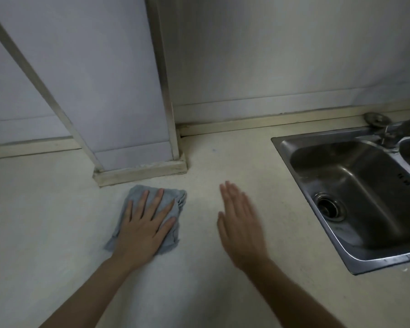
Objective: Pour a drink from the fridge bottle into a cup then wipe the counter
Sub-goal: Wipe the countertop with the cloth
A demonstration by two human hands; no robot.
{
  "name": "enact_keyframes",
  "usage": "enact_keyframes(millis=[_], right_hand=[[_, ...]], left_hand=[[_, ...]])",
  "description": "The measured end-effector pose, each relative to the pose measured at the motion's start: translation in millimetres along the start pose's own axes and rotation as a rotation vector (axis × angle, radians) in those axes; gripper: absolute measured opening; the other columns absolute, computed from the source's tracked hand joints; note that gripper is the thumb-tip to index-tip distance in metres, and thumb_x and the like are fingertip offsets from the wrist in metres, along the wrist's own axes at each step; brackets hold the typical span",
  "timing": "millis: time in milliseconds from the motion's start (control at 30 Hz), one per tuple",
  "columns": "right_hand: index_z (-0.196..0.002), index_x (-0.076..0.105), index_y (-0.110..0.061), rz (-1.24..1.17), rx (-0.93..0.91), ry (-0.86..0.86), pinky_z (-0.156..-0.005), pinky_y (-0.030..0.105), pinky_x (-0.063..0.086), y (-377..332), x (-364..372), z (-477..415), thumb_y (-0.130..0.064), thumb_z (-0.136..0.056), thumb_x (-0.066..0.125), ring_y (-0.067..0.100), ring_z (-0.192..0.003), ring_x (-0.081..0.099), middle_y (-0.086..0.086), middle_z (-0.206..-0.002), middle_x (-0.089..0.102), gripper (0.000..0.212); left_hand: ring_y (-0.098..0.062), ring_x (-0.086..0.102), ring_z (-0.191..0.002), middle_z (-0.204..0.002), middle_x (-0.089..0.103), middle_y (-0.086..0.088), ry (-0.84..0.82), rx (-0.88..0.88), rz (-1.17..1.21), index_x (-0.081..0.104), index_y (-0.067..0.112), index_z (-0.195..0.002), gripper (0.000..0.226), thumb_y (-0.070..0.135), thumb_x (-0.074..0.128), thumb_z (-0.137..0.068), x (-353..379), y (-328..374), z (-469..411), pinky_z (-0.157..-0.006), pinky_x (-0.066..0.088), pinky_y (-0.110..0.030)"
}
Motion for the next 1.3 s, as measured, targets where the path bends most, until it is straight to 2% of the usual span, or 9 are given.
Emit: enact_keyframes(millis=[133, 400, 600, 767, 867, 933, 1033, 1133, 1300], right_hand=[[-0.152, 0.004, -0.011, 0.076, 0.043, -0.013, -0.122, 0.038, 0.007, 72.3, -6.8, -13.1, -0.040, -0.097, 0.007, 0.019, -0.148, 0.000, 0.009, -0.160, 0.005, 0.062], [-0.152, 0.005, -0.011, -0.010, 0.136, -0.046, -0.118, 0.028, -0.003, 160.7, -6.7, -22.3, -0.034, -0.102, 0.023, 0.015, -0.148, -0.003, 0.007, -0.161, 0.005, 0.058], [-0.152, 0.013, -0.011, 0.059, -0.023, -0.011, -0.119, 0.034, 0.004, 157.1, -18.8, -50.1, -0.039, -0.100, 0.014, 0.016, -0.148, 0.003, 0.009, -0.160, 0.011, 0.059], [-0.152, -0.001, -0.014, 0.015, -0.021, -0.098, -0.117, 0.028, -0.007, 171.7, -5.1, -78.3, -0.040, -0.101, 0.015, 0.011, -0.144, -0.014, 0.005, -0.161, -0.004, 0.059], [-0.153, 0.004, -0.016, -0.056, -0.003, -0.085, -0.117, 0.028, -0.006, 176.0, 3.5, -75.6, -0.035, -0.102, 0.021, 0.008, -0.145, -0.009, 0.002, -0.161, 0.001, 0.057], [-0.152, 0.007, -0.016, -0.096, -0.010, -0.074, -0.117, 0.027, -0.004, 177.2, 4.5, -75.6, -0.031, -0.102, 0.024, 0.007, -0.146, -0.006, 0.001, -0.161, 0.004, 0.055], [-0.152, 0.005, -0.017, -0.116, -0.025, -0.080, -0.117, 0.027, -0.005, 176.7, 4.0, -73.3, -0.030, -0.102, 0.024, 0.008, -0.146, -0.007, -0.001, -0.161, 0.002, 0.055], [-0.152, 0.013, -0.014, -0.116, -0.004, -0.048, -0.117, 0.029, 0.002, 174.6, -1.8, -74.5, -0.030, -0.101, 0.025, 0.011, -0.147, 0.002, 0.002, -0.160, 0.010, 0.055], [-0.152, 0.013, -0.015, -0.110, -0.004, -0.043, -0.119, 0.030, 0.003, 174.9, -1.5, -76.9, -0.031, -0.101, 0.027, 0.010, -0.148, 0.001, 0.001, -0.160, 0.010, 0.055]], left_hand=[[-0.027, 0.001, -0.151, -0.163, 0.006, 0.000, 0.007, -0.025, -0.006, 0.010, 0.032, -0.151, 0.067, 0.062, -0.007, -0.094, -0.2, 16.8, -13.4, -0.120, 0.005, -0.055], [-0.025, -0.026, -0.147, -0.160, -0.023, 0.004, -0.020, 0.004, 0.017, -0.021, 0.040, -0.145, 0.062, 0.063, -0.018, -0.087, 11.2, 131.1, -60.5, -0.119, -0.010, -0.052], [-0.031, 0.006, -0.150, -0.164, 0.010, 0.000, -0.060, 0.237, -0.026, 0.017, 0.036, -0.154, 0.057, 0.057, 0.014, -0.102, 13.8, 153.5, -33.7, -0.115, 0.009, -0.055], [-0.033, -0.015, -0.148, -0.162, -0.010, -0.008, -0.002, -0.010, -0.028, -0.007, 0.032, -0.149, 0.066, 0.060, -0.006, -0.089, 1.7, 124.4, -116.3, -0.120, -0.005, -0.054], [-0.032, -0.019, -0.148, -0.162, -0.016, -0.006, 0.008, -0.055, -0.074, -0.016, 0.033, -0.149, 0.066, 0.058, -0.013, -0.087, 5.2, 147.5, -151.1, -0.119, -0.011, -0.052], [-0.031, -0.016, -0.149, -0.164, -0.009, -0.005, -0.003, 0.029, -0.060, -0.004, 0.033, -0.154, 0.066, 0.057, -0.007, -0.093, 11.6, 168.2, -148.8, -0.119, -0.010, -0.053], [-0.031, 0.004, -0.151, -0.164, 0.006, -0.004, -0.031, 0.306, -0.074, 0.015, 0.036, -0.154, 0.055, 0.054, 0.010, -0.102, 22.7, 188.3, -113.9, -0.119, 0.003, -0.057], [-0.025, 0.001, -0.152, -0.165, 0.001, 0.001, -0.034, 0.426, -0.111, 0.009, 0.040, -0.154, 0.052, 0.052, 0.018, -0.104, 20.3, 164.0, -113.2, -0.119, 0.000, -0.050], [-0.031, -0.019, -0.148, -0.162, -0.018, -0.005, -0.029, 0.030, -0.149, -0.013, 0.034, -0.152, 0.063, 0.057, -0.006, -0.094, 4.7, 132.3, -196.4, -0.120, -0.006, -0.052]])
Point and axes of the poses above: each hand's wrist, its own z-axis away from the middle knuckle, its own x-axis out of the palm, y = z × x, the point moved 9 cm from there along -z, towards the middle knuckle
